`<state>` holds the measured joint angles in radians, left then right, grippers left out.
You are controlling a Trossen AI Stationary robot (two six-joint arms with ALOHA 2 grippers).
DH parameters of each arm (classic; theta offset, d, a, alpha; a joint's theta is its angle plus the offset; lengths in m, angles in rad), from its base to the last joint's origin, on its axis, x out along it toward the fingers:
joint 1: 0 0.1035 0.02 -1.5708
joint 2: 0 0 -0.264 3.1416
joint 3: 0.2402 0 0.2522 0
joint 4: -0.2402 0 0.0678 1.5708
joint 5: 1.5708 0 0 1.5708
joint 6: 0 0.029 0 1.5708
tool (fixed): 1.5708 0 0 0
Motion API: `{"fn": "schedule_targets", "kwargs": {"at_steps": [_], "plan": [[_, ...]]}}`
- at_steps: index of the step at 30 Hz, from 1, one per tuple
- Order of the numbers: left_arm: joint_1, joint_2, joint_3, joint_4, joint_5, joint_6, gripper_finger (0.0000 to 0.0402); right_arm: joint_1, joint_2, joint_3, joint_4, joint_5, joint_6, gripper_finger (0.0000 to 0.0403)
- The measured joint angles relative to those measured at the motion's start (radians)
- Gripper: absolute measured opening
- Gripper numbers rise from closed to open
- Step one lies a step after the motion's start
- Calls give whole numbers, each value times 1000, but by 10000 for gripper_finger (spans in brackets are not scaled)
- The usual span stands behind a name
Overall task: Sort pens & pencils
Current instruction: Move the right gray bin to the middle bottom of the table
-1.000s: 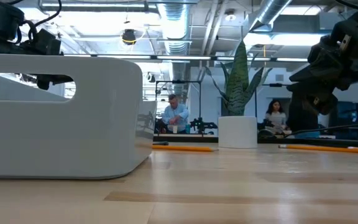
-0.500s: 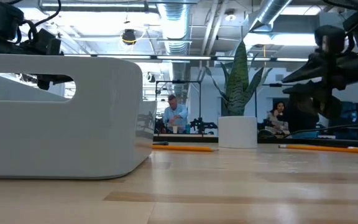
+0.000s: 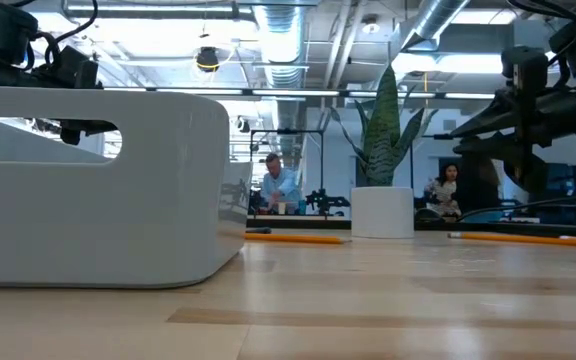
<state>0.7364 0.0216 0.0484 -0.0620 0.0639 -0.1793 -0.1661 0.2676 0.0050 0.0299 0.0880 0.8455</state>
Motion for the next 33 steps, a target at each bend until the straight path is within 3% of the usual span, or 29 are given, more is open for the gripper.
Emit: {"fn": "schedule_targets", "kwargs": {"at_steps": [6, 16, 25, 33], "plan": [[0, 0, 1, -1, 0, -1, 79, 0, 0, 0, 1, 32, 21, 168], [0, 0, 1, -2, 0, -1, 79, 0, 0, 0, 13, 102, 11, 259], [0, 0, 2, -2, 0, -1, 79, 0, 0, 19, 4, 125, 12, 266], [0, 0, 2, -2, 0, -1, 79, -1, 0, 134, -77, 123, -62, 266]]}}
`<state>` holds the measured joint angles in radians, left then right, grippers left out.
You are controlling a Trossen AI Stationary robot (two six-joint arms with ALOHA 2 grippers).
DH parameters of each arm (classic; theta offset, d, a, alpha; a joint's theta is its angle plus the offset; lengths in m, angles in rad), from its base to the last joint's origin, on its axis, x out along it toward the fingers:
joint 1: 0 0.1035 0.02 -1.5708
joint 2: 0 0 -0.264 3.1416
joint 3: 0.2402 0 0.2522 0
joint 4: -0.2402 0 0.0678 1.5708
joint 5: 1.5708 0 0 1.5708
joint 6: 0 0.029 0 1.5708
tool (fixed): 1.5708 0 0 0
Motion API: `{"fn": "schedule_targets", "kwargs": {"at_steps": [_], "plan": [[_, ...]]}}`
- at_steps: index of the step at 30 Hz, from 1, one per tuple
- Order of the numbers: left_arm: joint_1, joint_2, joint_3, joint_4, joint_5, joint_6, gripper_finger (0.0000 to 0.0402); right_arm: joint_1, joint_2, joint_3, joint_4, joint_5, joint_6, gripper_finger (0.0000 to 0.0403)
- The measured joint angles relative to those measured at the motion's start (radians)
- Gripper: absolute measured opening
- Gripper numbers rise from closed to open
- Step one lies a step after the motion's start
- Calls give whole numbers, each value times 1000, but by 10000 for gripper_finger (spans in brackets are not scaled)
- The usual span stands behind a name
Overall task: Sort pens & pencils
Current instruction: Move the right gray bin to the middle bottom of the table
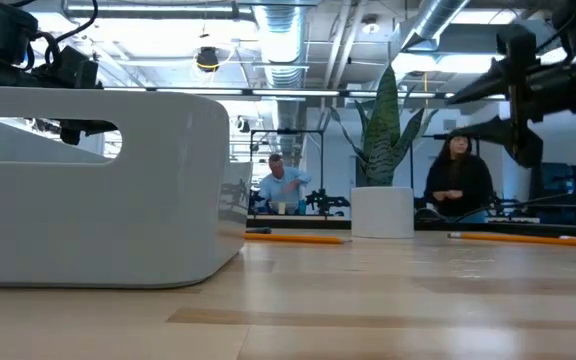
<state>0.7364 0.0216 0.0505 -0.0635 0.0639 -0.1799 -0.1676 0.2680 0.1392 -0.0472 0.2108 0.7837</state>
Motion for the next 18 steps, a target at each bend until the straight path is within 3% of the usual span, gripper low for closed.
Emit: {"fn": "schedule_targets", "kwargs": {"at_steps": [8, 18], "plan": [[0, 0, 0, 0, 0, 0, 79, 0, 0, 175, -209, 5, -83, 265], [0, 0, 0, 0, 0, 0, 79, 2, 13, 348, -318, 23, -160, 265]]}}
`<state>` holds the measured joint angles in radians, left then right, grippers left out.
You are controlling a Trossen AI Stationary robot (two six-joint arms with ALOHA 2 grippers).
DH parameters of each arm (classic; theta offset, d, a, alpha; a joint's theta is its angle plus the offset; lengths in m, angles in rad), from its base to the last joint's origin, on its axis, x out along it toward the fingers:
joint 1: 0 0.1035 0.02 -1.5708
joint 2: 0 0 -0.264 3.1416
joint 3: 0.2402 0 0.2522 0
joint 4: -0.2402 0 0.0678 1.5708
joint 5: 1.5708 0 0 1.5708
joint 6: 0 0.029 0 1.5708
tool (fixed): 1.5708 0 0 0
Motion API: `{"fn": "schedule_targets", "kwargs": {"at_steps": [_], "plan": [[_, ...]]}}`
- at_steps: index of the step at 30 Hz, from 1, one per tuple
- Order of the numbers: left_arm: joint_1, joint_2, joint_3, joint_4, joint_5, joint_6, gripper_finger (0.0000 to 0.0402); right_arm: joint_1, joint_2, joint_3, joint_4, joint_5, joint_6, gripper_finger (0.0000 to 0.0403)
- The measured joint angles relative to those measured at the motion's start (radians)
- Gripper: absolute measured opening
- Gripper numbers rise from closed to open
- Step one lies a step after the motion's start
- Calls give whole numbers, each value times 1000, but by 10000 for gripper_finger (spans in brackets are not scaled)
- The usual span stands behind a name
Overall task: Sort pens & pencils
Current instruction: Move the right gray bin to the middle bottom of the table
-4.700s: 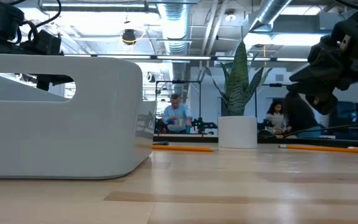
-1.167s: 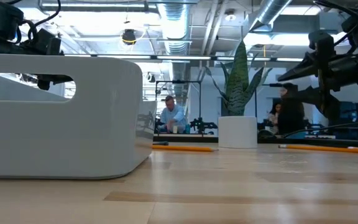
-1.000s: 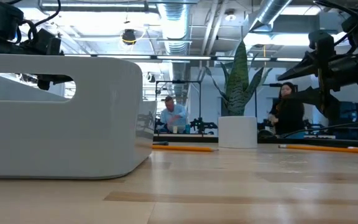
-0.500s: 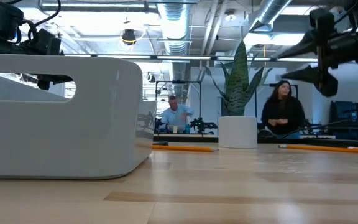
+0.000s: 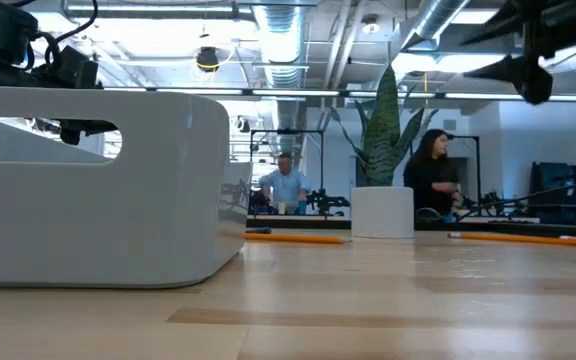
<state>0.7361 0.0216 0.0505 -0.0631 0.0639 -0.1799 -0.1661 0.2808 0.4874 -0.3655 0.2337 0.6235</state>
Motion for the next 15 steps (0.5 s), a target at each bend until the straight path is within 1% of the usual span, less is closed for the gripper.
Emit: {"fn": "schedule_targets", "kwargs": {"at_steps": [4, 7, 12, 15], "plan": [[0, 0, 0, 0, 0, 0, 79, 2, 54, 109, -46, -4, -92, 265], [0, 0, 0, 0, 0, 0, 79, 2, 125, 227, -116, -5, -159, 265], [0, 0, 0, 0, 0, 0, 79, 2, 279, 450, -286, -5, -270, 265], [0, 0, 0, 0, 0, 0, 79, 2, 377, 595, -426, -5, -326, 265]]}}
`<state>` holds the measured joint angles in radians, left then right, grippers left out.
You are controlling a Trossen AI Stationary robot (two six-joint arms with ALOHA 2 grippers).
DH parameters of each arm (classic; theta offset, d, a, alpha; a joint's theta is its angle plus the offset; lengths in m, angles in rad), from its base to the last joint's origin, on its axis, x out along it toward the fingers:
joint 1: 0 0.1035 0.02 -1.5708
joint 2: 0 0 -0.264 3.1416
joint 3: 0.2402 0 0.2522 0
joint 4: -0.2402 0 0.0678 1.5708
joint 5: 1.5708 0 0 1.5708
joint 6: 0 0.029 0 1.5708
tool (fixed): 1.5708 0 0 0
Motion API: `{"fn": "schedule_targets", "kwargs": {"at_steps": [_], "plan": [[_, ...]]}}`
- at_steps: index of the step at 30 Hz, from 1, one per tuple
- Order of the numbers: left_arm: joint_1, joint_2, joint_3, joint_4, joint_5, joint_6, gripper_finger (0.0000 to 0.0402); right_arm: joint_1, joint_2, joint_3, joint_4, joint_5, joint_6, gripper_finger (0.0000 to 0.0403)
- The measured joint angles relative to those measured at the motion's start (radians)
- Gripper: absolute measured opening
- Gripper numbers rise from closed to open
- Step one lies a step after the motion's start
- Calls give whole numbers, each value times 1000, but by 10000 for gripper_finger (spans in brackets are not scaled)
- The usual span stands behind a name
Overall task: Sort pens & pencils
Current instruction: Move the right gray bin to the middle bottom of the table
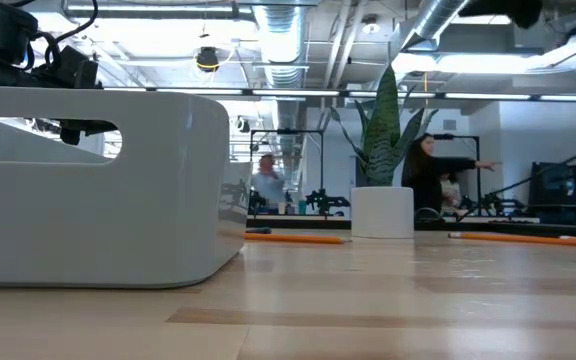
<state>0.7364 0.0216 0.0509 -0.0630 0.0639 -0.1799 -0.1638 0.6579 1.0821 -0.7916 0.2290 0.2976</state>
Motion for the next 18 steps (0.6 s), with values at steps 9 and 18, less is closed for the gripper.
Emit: {"fn": "schedule_targets", "kwargs": {"at_steps": [9, 18], "plan": [[0, 0, 0, 0, 0, 0, 79, 0, 200, 315, -400, -4, -10, 265], [0, 0, 0, 0, 0, 0, 79, 0, 305, 383, -600, -69, -10, 265]]}}
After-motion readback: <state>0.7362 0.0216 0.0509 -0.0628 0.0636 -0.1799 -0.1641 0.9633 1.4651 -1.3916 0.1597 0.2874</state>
